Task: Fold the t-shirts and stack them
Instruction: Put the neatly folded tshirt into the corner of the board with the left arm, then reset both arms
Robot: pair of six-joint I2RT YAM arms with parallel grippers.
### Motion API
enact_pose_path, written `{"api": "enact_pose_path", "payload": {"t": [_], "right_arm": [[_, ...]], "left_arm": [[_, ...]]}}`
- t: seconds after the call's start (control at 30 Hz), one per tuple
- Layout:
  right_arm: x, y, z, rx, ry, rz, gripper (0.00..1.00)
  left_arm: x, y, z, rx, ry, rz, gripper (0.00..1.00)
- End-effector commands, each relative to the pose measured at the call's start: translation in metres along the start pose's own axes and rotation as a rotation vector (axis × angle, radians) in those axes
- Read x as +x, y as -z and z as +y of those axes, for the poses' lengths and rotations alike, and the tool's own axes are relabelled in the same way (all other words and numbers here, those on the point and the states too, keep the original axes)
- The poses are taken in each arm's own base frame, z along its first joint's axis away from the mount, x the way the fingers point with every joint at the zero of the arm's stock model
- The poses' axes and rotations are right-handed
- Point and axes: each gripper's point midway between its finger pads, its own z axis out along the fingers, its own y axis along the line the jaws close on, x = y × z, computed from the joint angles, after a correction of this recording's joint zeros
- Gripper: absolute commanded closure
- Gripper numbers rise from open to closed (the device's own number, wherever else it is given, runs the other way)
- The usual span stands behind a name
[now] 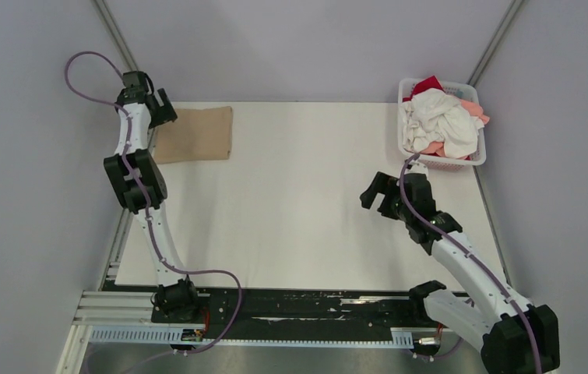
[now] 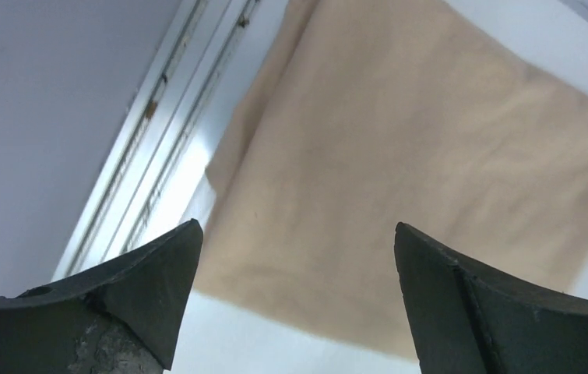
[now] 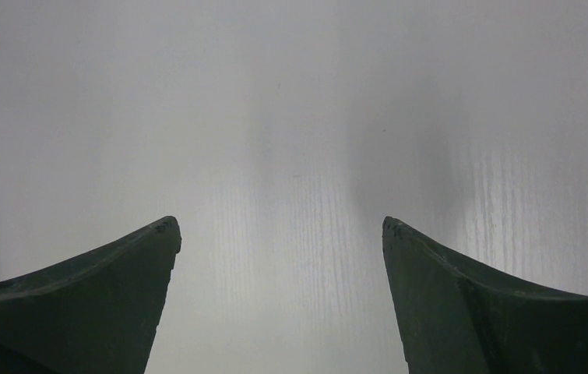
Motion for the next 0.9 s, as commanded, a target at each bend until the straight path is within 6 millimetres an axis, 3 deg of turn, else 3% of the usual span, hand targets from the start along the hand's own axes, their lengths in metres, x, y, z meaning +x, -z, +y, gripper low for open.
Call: {"api": "enact_pose_path", "payload": {"t": [0.0, 0.1, 0.13, 0.17, 0.2, 0.23, 0.27, 0.3, 0.33, 0.37, 0.4, 0.43, 0.47, 0.57, 0.87], "right_arm": [[-0.011, 0.012, -0.001, 0.008, -0.030, -0.050, 0.00], [-0.017, 0.020, -0.003, 0.009, -0.024, -0.091, 0.00], [-0.018, 0.022, -0.004, 0.007, -0.025, -0.102, 0.00], [-0.018, 0.024, -0.004, 0.005, -0.024, -0.108, 0.00], [-0.017, 0.026, -0.004, 0.000, -0.019, -0.113, 0.00], [-0.017, 0.027, -0.005, -0.001, -0.016, -0.115, 0.00], [-0.017, 0.029, -0.006, -0.001, -0.012, -0.119, 0.00], [-0.016, 0.030, -0.008, 0.002, -0.010, -0.122, 0.00], [-0.015, 0.031, -0.010, 0.007, -0.008, -0.127, 0.00], [-0.013, 0.031, -0.012, 0.014, -0.009, -0.131, 0.00], [-0.012, 0.031, -0.015, 0.023, -0.012, -0.136, 0.00], [-0.011, 0.030, -0.017, 0.029, -0.012, -0.136, 0.00], [-0.009, 0.030, -0.019, 0.036, -0.012, -0.136, 0.00], [-0.003, 0.028, -0.025, 0.052, -0.026, -0.130, 0.00], [-0.006, 0.029, -0.030, 0.079, -0.032, -0.153, 0.00]], "left_arm": [[-0.050, 0.148, -0.040, 0.115, 0.147, -0.183, 0.00], [-0.015, 0.193, -0.073, 0.230, 0.151, -0.200, 0.00], [0.013, 0.212, -0.089, 0.284, 0.133, -0.214, 0.00], [0.026, 0.222, -0.097, 0.314, 0.138, -0.221, 0.00], [0.058, 0.242, -0.114, 0.383, 0.106, -0.243, 0.00], [0.070, 0.251, -0.124, 0.425, 0.104, -0.274, 0.00], [0.113, 0.264, -0.132, 0.460, 0.068, -0.252, 0.00], [0.126, 0.274, -0.141, 0.509, 0.063, -0.271, 0.00], [0.168, 0.287, -0.151, 0.578, 0.025, -0.232, 0.00], [0.201, 0.281, -0.150, 0.598, 0.001, -0.194, 0.00], [0.219, 0.301, -0.161, 0.674, -0.030, -0.198, 0.00], [0.247, 0.294, -0.157, 0.678, -0.059, -0.161, 0.00], [0.257, 0.305, -0.158, 0.701, -0.069, -0.169, 0.00], [0.281, 0.304, -0.140, 0.668, -0.067, -0.147, 0.00], [0.276, 0.306, -0.114, 0.609, -0.049, -0.234, 0.00]]}}
